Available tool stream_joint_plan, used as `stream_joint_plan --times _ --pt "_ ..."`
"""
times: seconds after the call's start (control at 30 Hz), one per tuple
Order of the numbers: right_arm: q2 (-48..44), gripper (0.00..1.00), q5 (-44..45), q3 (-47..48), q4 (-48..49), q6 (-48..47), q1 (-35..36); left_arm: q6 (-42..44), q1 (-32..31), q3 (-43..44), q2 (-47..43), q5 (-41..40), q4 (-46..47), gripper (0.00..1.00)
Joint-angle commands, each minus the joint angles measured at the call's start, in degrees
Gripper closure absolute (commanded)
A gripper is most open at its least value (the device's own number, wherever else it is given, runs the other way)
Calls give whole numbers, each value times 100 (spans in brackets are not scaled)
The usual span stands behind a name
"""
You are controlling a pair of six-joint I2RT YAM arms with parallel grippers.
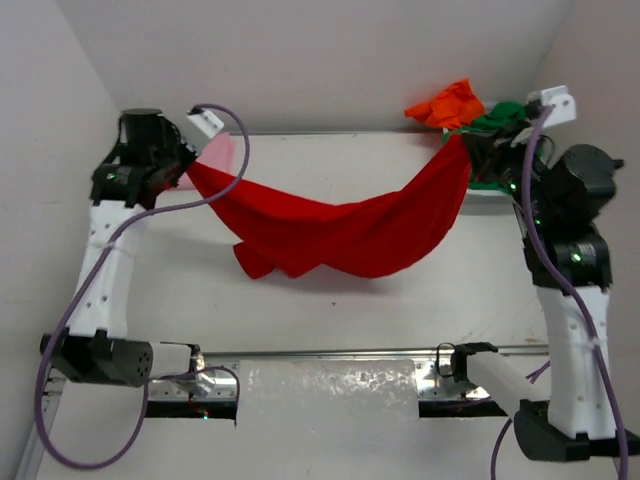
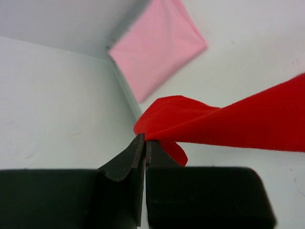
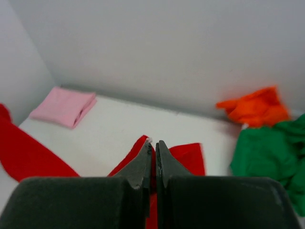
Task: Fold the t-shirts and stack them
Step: Flatten out the tshirt
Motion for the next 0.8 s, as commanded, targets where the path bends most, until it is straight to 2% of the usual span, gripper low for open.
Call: stream_joint_plan --times 0.0,0.03,0.1,0.13,0.2,0.23,0.3,0.4,0.5,0.6,0.67,0.77 --pt "709 100 -782 -1012 1061 948 -13 75 20 -1086 577 -70 1371 100" --pt "833 100 -888 -1199 1274 1055 5 -22 20 -1177 1040 -53 1542 100" --pt "1323 100 -689 -1508 1496 1127 5 -469 20 -986 1970 61 1683 93" --pt "1518 100 -609 -1517 1478 1101 5 -723 20 -846 2263 35 1727 81" --pt "2070 100 -372 -1473 1434 943 5 -1409 20 -205 3043 -88 1693 68" --pt "2221 100 -309 -1421 1408 873 5 -1803 20 206 3214 -88 1658 66" --pt "2642 100 -82 -1324 1338 759 5 -2052 20 534 3435 -10 1658 64" --pt "3048 100 25 -1174 1224 661 5 -2220 -68 869 3216 184 1666 62" --pt "3242 100 130 -1165 1162 547 5 -1948 -436 599 2444 254 1728 62" --pt "3365 100 148 -1209 1144 503 5 -1071 -1252 -323 1390 964 1501 65" --pt "3374 100 131 -1279 1153 494 5 -123 -2427 -1288 950 1317 363 71" --pt "3365 100 131 -1350 1144 503 5 65 -2915 -1888 843 1651 -266 78"
